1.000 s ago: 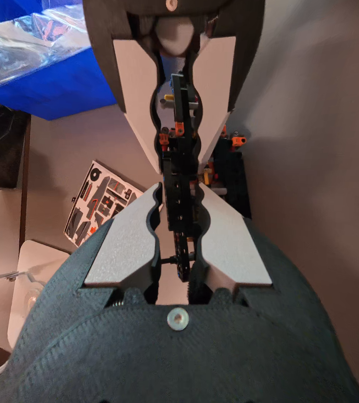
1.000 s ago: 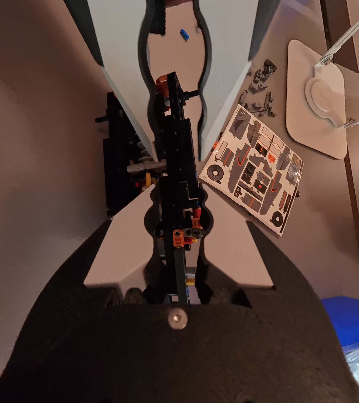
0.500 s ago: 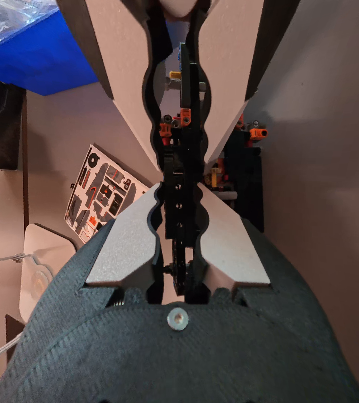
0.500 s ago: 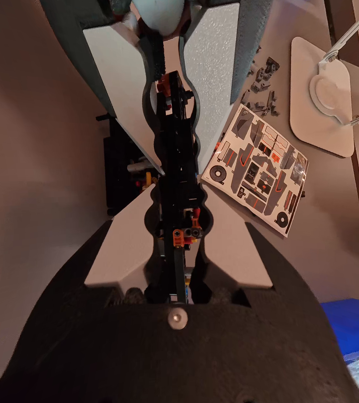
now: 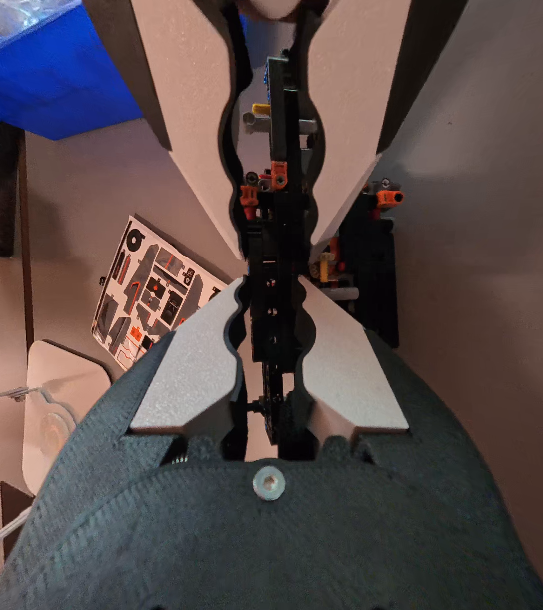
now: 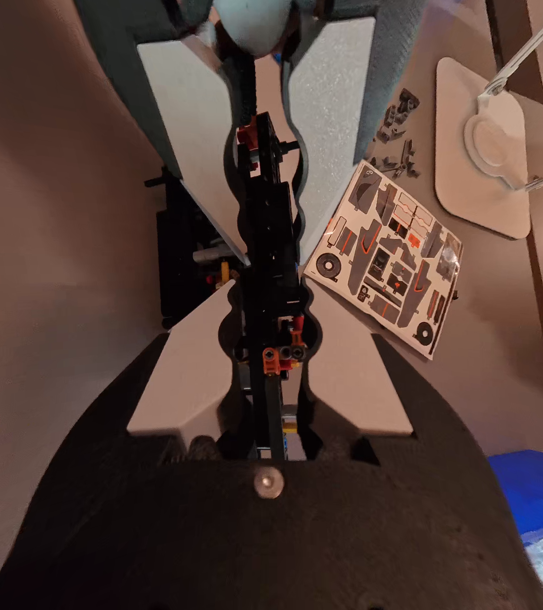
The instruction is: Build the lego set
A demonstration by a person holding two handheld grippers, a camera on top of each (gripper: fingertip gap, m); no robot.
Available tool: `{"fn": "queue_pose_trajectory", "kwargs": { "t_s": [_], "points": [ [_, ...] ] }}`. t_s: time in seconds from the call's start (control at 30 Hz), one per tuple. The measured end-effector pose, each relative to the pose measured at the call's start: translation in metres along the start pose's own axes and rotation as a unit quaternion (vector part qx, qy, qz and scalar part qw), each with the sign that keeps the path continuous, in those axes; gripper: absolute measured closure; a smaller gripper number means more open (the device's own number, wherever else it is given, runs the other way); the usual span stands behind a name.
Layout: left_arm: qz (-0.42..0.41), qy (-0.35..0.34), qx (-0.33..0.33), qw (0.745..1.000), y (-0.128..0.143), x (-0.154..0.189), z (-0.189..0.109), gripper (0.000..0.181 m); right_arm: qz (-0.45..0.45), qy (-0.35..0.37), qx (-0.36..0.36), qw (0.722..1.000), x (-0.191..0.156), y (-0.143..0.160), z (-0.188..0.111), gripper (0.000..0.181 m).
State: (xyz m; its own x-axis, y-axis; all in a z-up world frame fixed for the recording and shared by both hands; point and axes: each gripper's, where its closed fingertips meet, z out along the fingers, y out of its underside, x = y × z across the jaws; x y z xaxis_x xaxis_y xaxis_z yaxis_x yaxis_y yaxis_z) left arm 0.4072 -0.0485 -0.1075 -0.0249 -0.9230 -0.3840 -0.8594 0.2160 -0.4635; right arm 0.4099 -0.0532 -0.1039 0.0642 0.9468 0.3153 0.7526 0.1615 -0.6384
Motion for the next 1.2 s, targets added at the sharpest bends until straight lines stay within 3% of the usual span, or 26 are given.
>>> {"fn": "queue_pose_trajectory", "kwargs": {
  "t_s": [0.03,0.2,0.23,0.7,0.97,1.07,1.2],
  "points": [
    [0.000,0.002,0.002,1.000,0.000,0.000,0.000,0.156,-0.005,0.005,0.000,1.000,0.000,0.000,0.000,0.149],
    [0.016,-0.019,0.008,1.000,-0.002,-0.001,0.000,0.154,-0.008,0.012,0.003,1.000,0.002,0.001,0.000,0.149],
    [0.018,-0.008,0.011,1.000,-0.003,0.003,0.000,0.146,-0.007,0.010,0.005,1.000,0.002,0.001,0.000,0.149],
    [0.058,-0.040,-0.006,0.998,-0.005,0.001,0.004,0.149,-0.010,0.011,0.001,1.000,0.002,0.001,0.001,0.151],
    [0.048,-0.001,-0.015,0.999,-0.001,0.002,0.003,0.148,0.027,-0.017,0.021,0.999,0.001,-0.001,0.003,0.150],
    [0.045,0.016,-0.008,0.999,-0.001,0.003,0.002,0.147,-0.029,0.016,0.004,0.999,-0.001,-0.002,0.002,0.149],
    [0.043,0.027,-0.010,0.999,-0.001,0.002,0.003,0.148,-0.022,0.015,-0.016,1.000,0.003,0.009,-0.004,0.148]
  ]
}}
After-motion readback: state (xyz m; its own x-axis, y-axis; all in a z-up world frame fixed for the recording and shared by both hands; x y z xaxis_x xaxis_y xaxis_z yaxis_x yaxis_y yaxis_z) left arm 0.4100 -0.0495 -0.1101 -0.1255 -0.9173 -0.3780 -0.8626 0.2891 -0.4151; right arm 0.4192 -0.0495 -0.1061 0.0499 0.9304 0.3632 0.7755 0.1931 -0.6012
